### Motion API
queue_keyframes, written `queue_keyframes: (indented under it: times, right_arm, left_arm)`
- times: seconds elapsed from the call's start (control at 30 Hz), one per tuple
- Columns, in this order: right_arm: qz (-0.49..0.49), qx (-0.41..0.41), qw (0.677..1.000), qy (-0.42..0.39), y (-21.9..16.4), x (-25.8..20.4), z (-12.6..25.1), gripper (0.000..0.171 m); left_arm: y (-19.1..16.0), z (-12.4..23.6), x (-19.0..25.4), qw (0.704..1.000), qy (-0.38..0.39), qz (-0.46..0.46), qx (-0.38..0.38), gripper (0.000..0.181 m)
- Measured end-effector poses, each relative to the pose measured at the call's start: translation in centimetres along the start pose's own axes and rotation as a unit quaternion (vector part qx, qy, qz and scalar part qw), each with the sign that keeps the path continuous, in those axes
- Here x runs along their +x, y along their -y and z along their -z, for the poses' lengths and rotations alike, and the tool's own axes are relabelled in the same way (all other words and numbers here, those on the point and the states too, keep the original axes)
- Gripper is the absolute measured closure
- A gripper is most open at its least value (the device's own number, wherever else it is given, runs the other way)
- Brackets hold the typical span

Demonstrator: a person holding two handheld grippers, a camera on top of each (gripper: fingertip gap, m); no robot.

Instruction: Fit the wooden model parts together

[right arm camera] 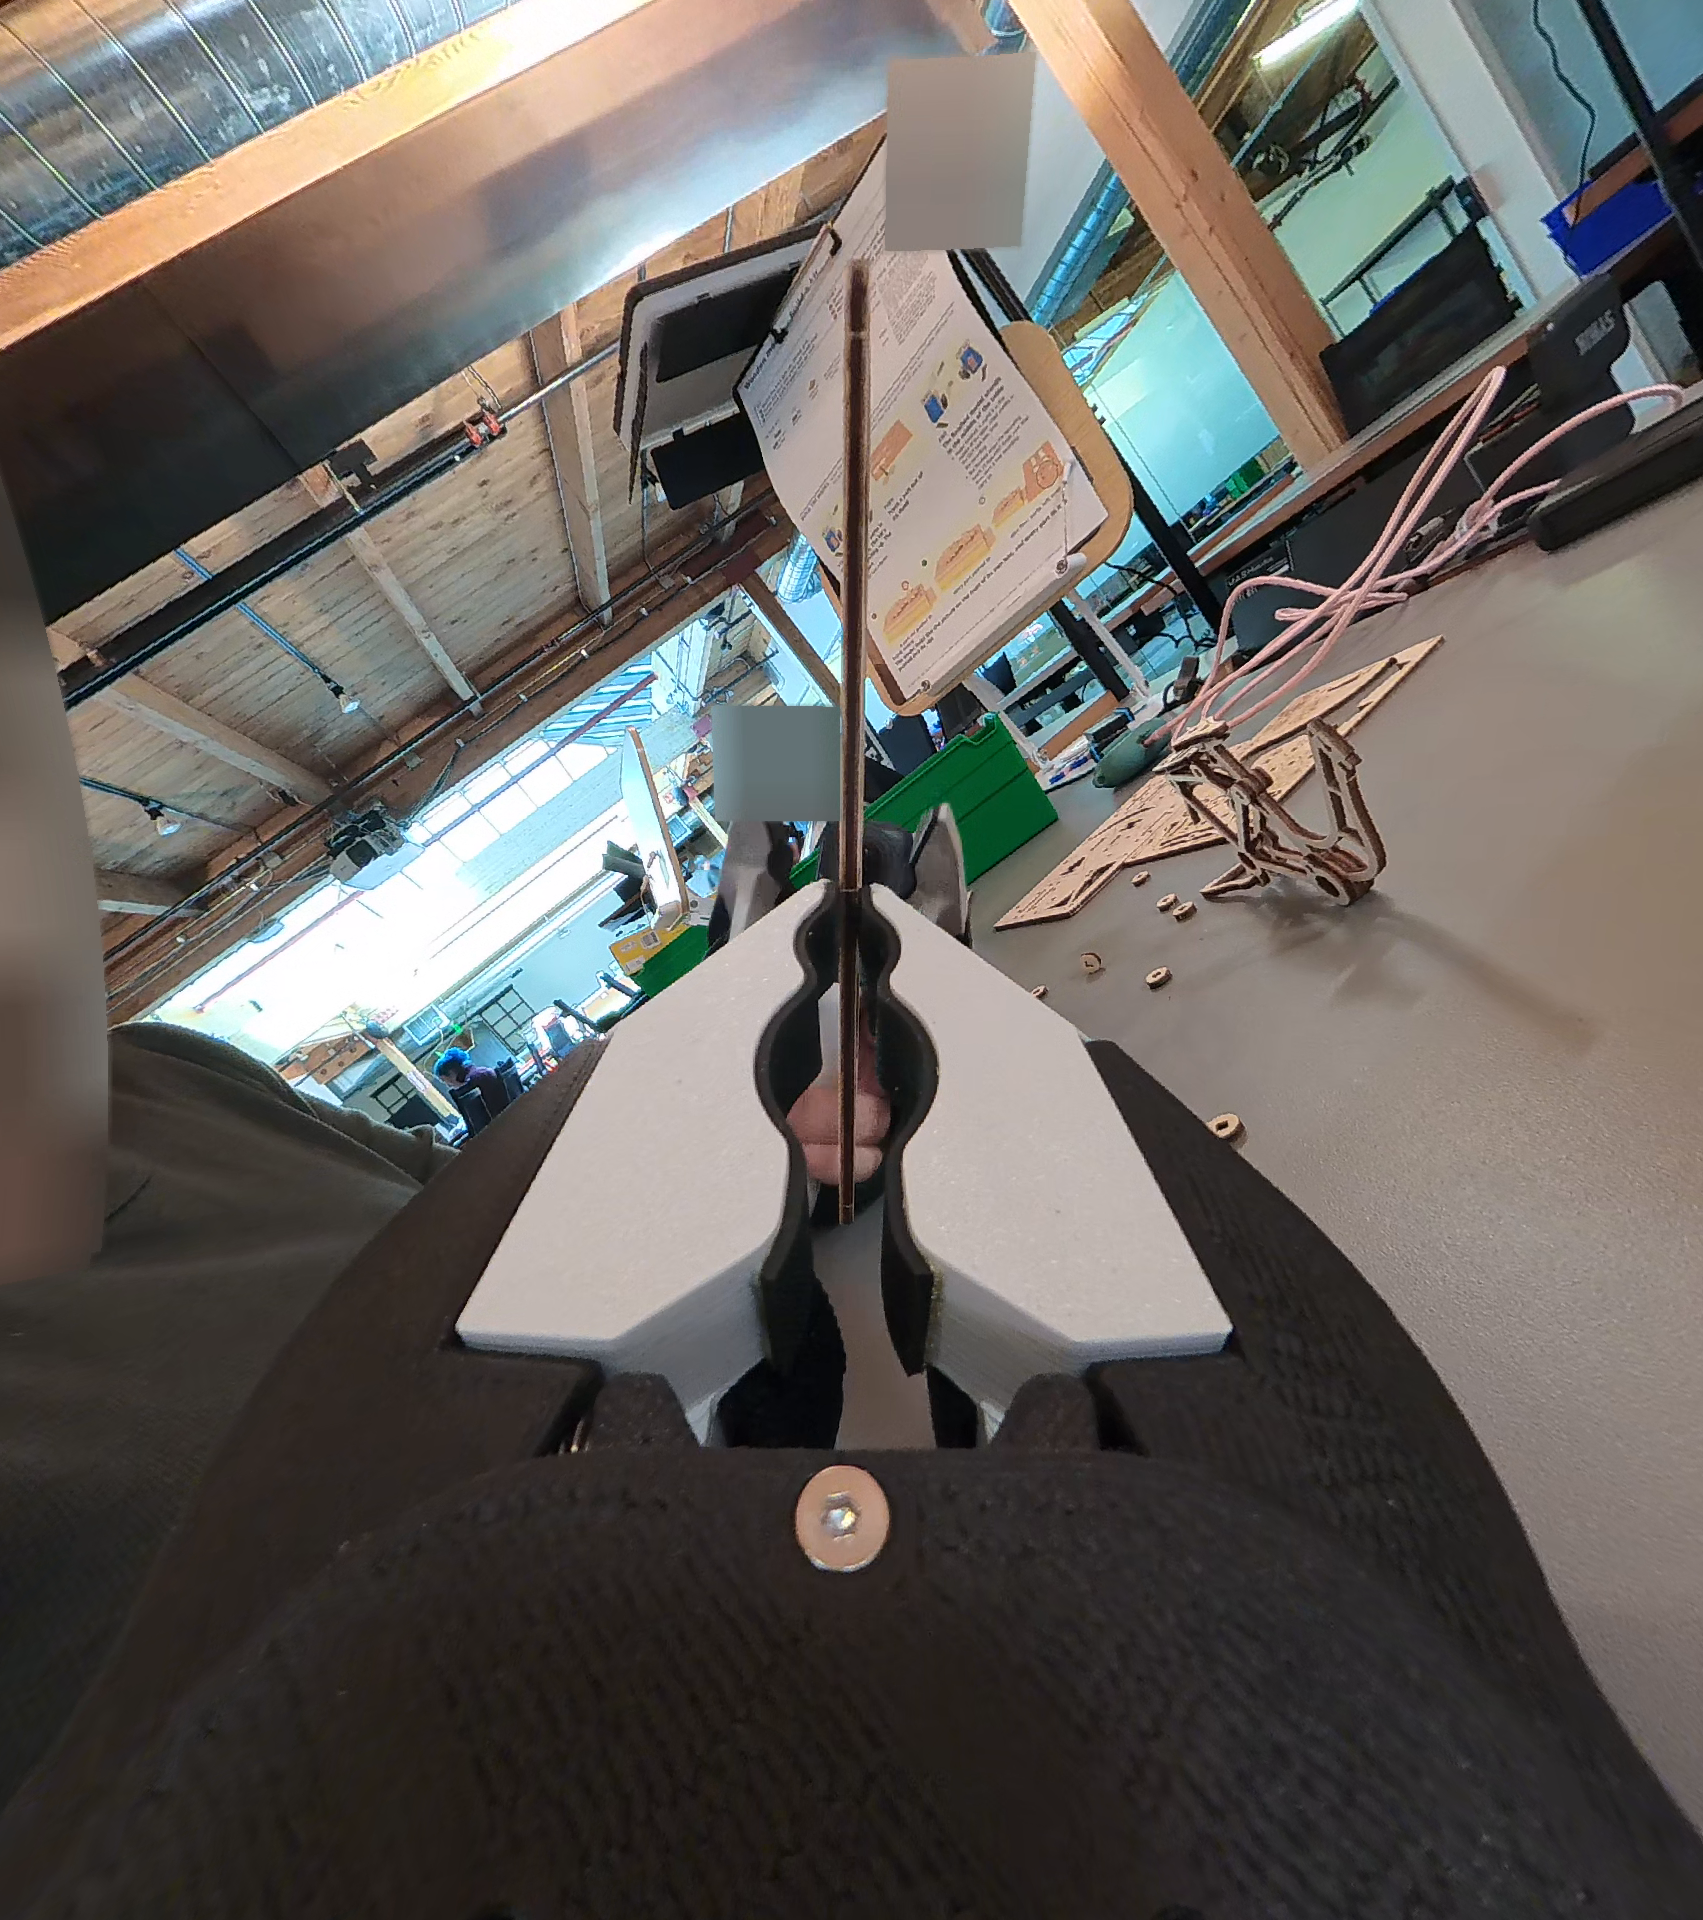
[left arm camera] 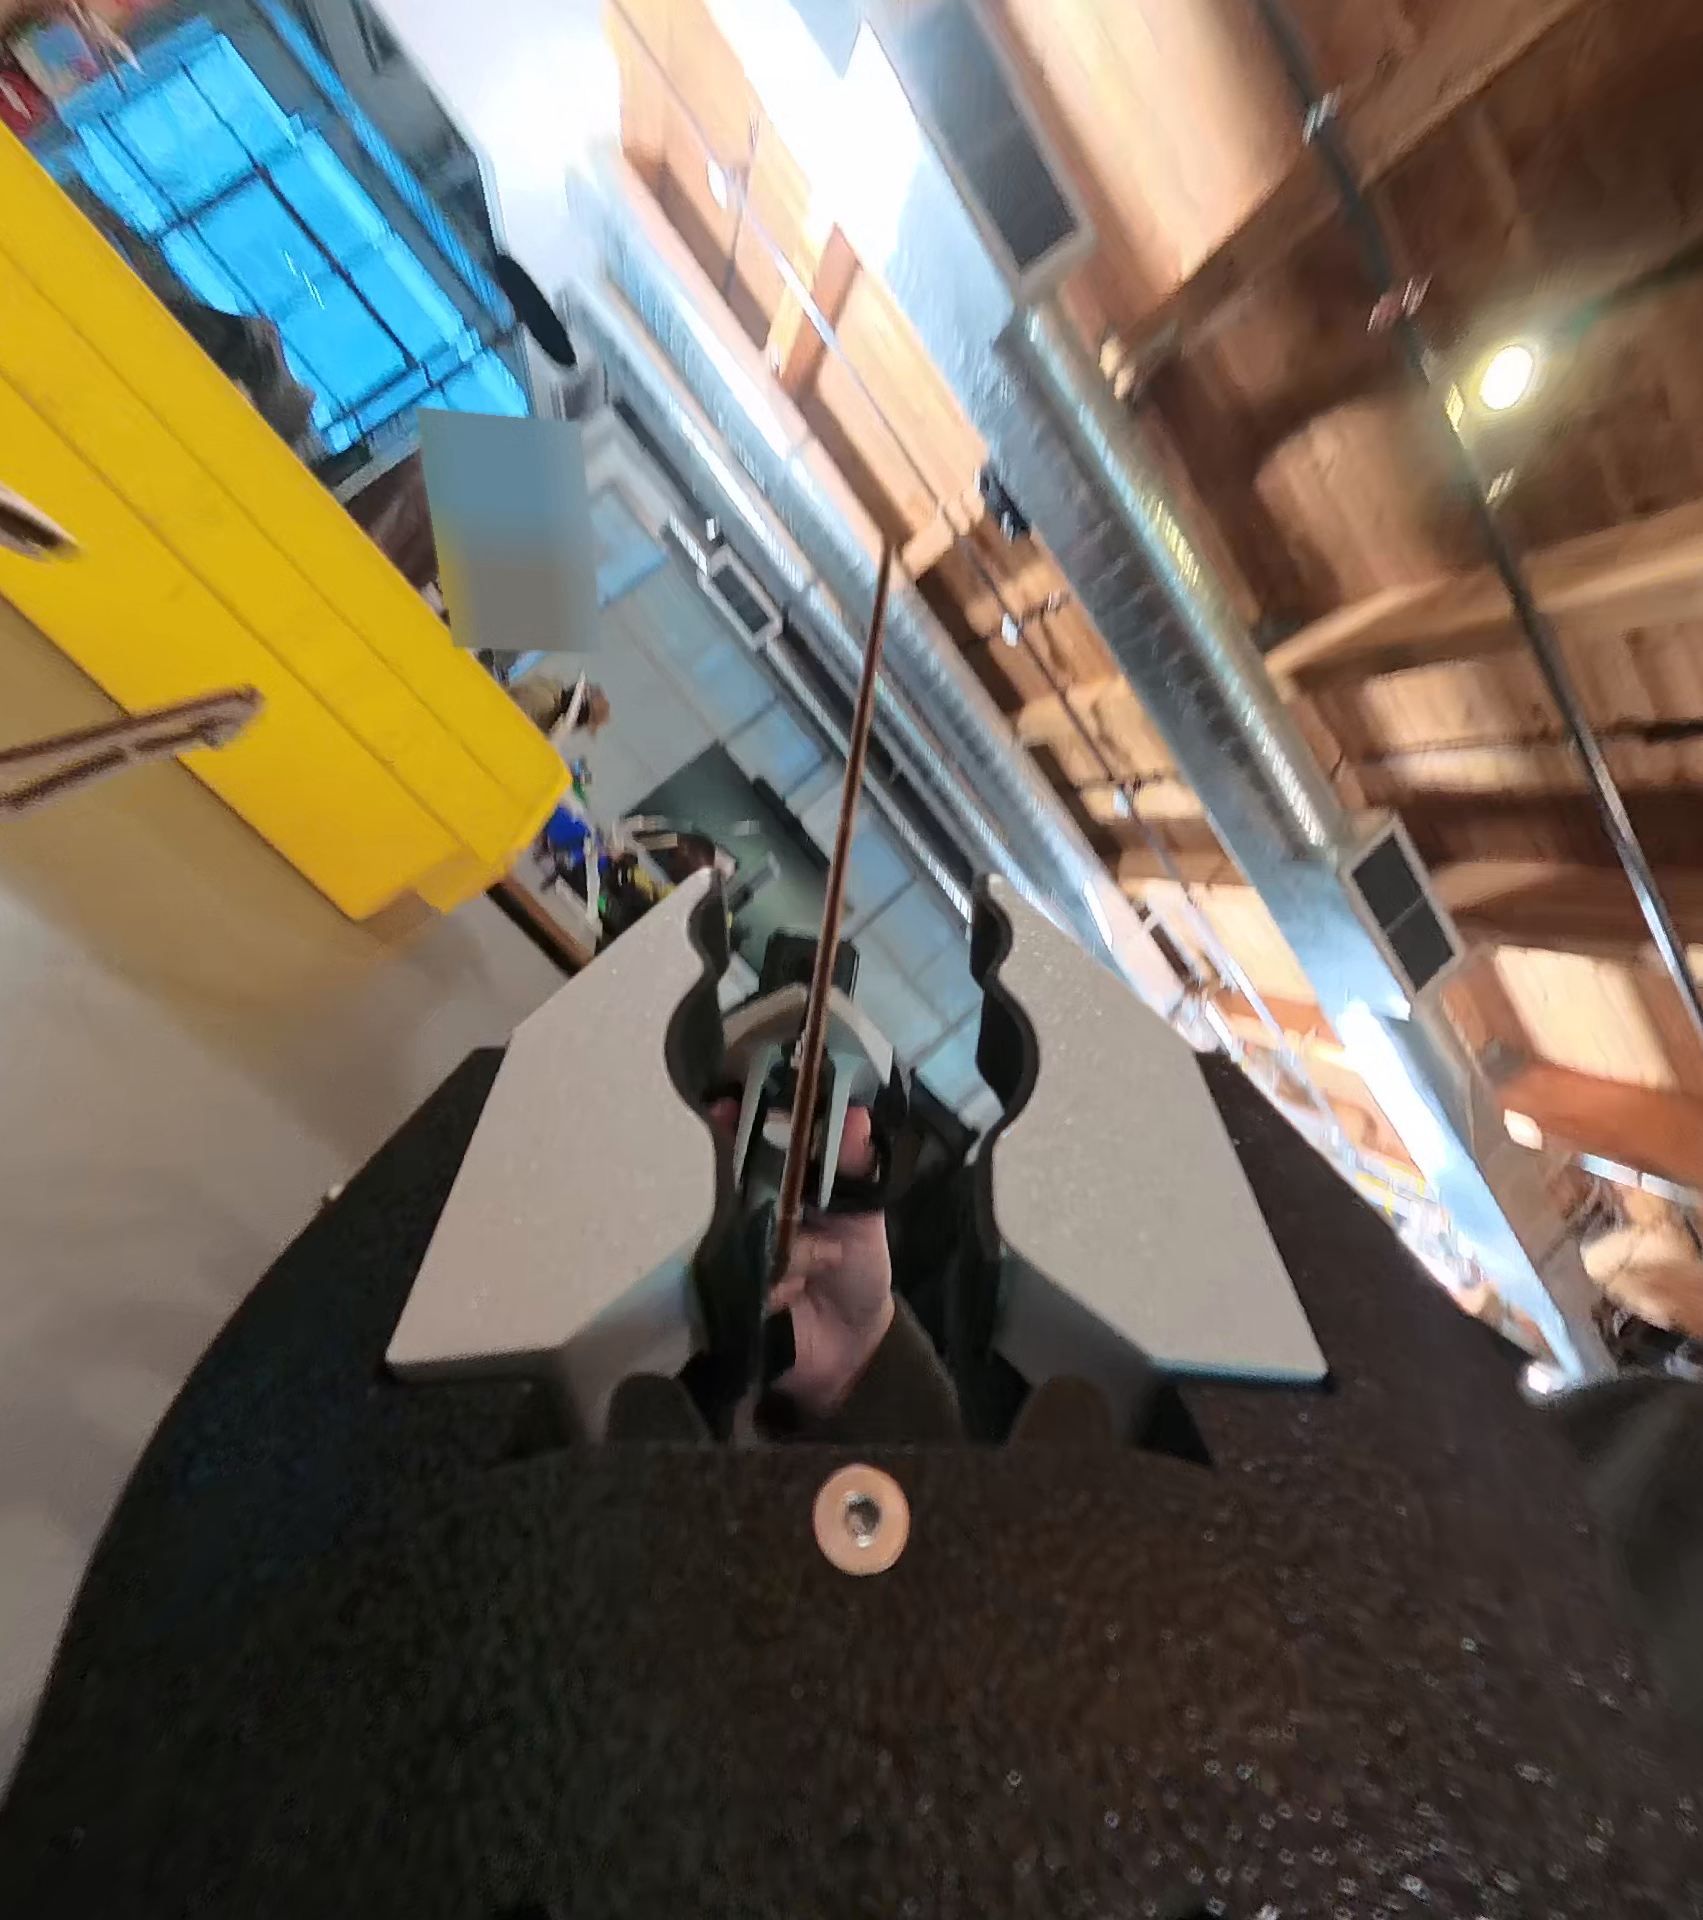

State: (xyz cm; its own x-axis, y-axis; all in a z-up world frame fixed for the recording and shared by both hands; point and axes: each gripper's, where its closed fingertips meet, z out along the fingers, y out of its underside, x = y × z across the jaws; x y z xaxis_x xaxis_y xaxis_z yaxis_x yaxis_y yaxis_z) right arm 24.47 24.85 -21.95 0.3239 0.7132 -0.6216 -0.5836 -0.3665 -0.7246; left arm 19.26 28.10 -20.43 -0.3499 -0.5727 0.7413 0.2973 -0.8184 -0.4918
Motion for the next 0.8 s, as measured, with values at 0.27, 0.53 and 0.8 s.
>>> queue_keyframes:
  times: [0.27,0.53,0.8]
  right_arm:
    - [-0.004,0.008,1.0,0.005,0.2,0.0,0.1,0.171]
    - [0.027,0.013,0.999,0.011,0.2,-0.6,0.0,0.158]
    - [0.005,0.062,0.998,0.02,1.6,-0.5,0.9,0.144]
  left_arm:
    - [-2.1,-0.7,0.4,0.998,-0.007,-0.007,-0.06,0.162]
    - [-1.5,-0.5,0.6,0.999,-0.024,0.006,-0.046,0.181]
    - [-0.6,-0.2,0.6,0.999,-0.029,0.019,-0.019,0.181]
